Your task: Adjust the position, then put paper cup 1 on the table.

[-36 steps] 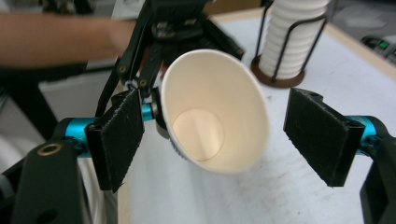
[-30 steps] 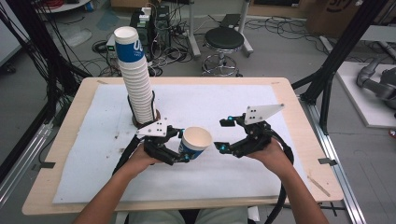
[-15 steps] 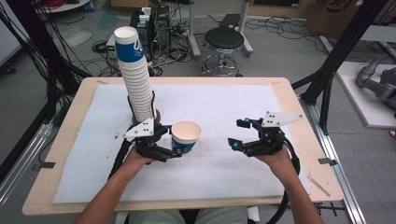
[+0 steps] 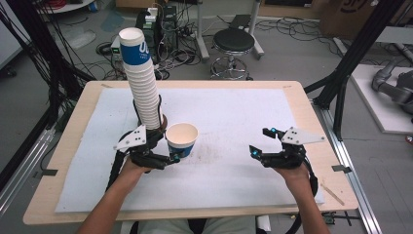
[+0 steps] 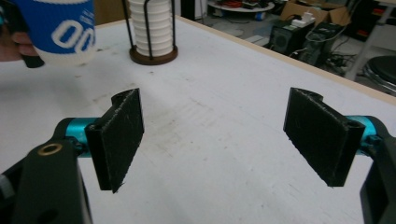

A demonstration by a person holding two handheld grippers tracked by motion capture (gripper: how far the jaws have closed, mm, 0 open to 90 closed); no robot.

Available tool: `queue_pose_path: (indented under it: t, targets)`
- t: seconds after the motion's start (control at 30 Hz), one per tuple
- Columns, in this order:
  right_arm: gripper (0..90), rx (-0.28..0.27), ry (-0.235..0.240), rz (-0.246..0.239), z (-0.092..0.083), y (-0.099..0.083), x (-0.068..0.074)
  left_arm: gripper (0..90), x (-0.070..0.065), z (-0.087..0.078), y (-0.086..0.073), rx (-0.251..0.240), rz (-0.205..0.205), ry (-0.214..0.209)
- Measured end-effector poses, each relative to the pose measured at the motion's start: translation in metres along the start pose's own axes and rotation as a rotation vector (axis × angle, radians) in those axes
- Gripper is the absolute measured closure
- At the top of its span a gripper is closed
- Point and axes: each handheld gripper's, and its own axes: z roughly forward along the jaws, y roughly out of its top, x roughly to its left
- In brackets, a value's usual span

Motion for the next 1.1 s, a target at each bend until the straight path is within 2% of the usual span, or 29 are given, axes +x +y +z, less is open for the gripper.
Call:
queue_pose_path:
  t: [0.13,0.27,0.8,1.1]
  targets:
    - [20.8,-0.003,-0.038,0.01,-0.001,-0.009,0.0,27.8,0.0,-0.008,0.0,-0.024,-0.001,0.022]
    - [20.8,0.018,-0.051,0.023,-0.001,-0.013,-0.001,27.8,0.001,-0.013,0.0,-0.039,0.004,0.035]
    - [20.8,0.014,-0.046,0.04,0.001,-0.014,-0.001,27.4,0.0,-0.025,0.002,-0.067,0.008,0.061]
    - [20.8,-0.008,-0.035,0.056,-0.001,-0.016,-0.001,27.3,0.0,-0.043,0.003,-0.083,0.007,0.095]
